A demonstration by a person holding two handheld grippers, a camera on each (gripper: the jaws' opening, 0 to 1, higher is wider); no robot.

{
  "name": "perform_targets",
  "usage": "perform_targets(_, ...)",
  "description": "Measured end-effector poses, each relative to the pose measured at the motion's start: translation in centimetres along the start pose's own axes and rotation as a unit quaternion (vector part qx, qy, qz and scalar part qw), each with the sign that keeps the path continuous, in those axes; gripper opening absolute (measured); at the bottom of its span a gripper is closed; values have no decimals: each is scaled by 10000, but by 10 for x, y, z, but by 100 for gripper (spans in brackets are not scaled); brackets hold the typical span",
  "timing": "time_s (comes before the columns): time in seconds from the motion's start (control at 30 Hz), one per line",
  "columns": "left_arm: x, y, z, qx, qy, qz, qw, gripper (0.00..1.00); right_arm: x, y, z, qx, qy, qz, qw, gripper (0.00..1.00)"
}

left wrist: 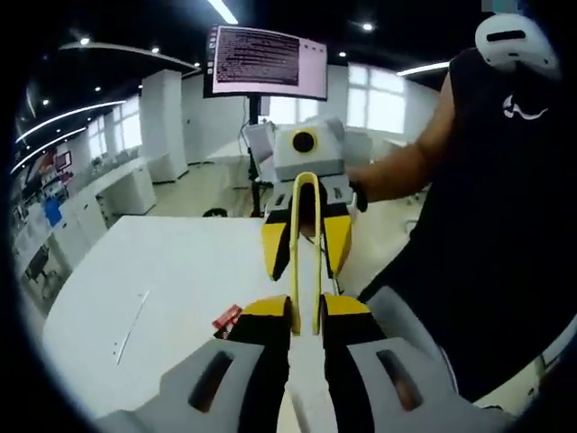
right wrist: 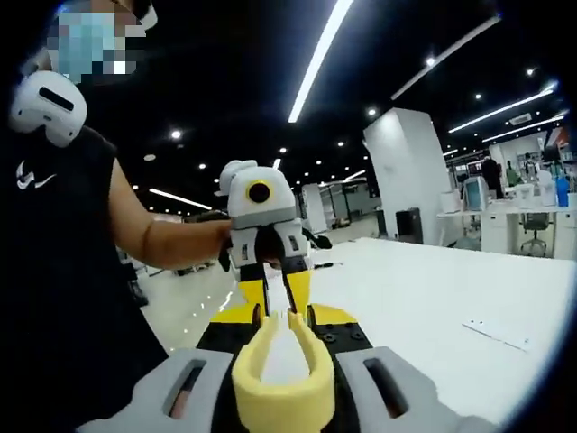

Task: Place the target food into the container with the food tongs after gripping and lifting it, then release it inside without dropping or visibly crushing the food.

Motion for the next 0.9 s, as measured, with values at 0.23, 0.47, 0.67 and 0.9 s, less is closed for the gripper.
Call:
perform_targets(0.23,3,0,-3,40,324,-129,9994,25,3,3,-1,-105,-1,44,9999,22)
perform_targets(0.47,-3,5,-3,-74,149,-393,9991,12,7,-7,0,124,116,24,9999,20)
perform_targets(0.67,5,11,-9,-121,344,-116,9993,0,12,-21,2,407,4,-458,9981,20)
perform_targets(0.9,21,16,-4,-202,447,-229,9985,0,19,-25,11,484,129,-483,9976,25)
Point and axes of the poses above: the point that each gripper's makers call its tool centre point, and the gripper's own axes: z roughly forward along the fingers, y roughly to its right, x roughly out of its top, the point moved 1 cm from there along -z, roughly backward along the fingers, and after that the axes turned 7 degrees about x, right-handed, at the moved point
